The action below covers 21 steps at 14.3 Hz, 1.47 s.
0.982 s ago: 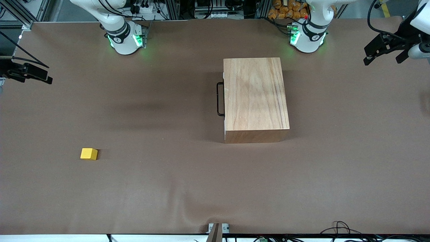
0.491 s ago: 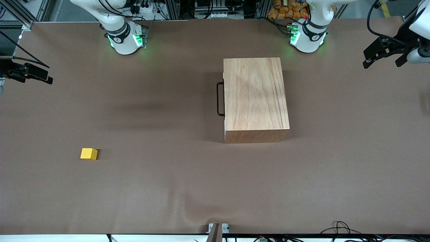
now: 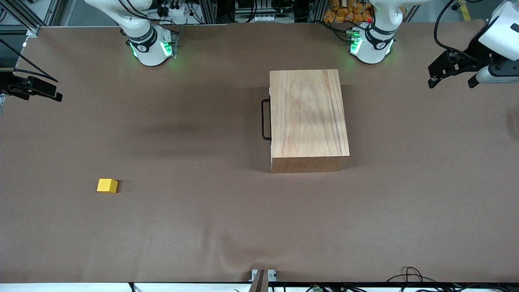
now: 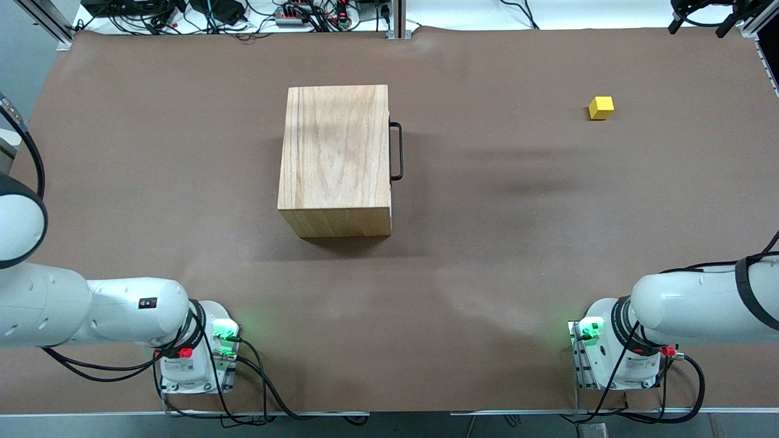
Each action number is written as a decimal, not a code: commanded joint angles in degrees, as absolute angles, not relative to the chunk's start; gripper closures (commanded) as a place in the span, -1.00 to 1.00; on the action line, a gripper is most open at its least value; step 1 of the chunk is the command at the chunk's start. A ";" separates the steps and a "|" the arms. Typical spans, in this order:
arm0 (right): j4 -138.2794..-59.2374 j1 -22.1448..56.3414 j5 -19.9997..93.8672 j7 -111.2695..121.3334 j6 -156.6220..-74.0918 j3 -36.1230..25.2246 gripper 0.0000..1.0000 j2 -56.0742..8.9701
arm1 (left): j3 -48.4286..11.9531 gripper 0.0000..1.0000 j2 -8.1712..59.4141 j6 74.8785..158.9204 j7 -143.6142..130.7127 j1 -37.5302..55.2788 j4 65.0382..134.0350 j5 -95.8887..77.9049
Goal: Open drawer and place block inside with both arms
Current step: 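Move the left gripper across the box toward the black drawer handle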
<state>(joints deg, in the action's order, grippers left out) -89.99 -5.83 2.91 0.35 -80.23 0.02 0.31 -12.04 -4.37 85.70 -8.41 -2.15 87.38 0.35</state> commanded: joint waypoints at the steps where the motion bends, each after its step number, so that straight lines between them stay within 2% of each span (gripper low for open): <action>1: -90.70 -7.21 2.11 1.23 -80.68 0.97 -1.00 0.97 | -12.83 -1.00 -0.10 84.29 -8.09 -0.45 82.01 2.46; 5: -90.79 -6.77 2.02 1.23 -80.86 1.05 -1.00 0.79 | -12.92 -1.00 2.54 84.29 -9.75 3.33 79.46 2.37; 16: -90.26 -8.44 1.93 6.15 -81.74 0.97 -1.00 0.79 | -12.83 -1.00 9.31 84.64 -34.62 18.54 79.63 2.99; 21: -90.09 -8.26 2.02 5.98 -81.83 1.05 -1.00 0.70 | -12.83 -1.00 13.00 85.42 -44.28 26.09 79.45 9.40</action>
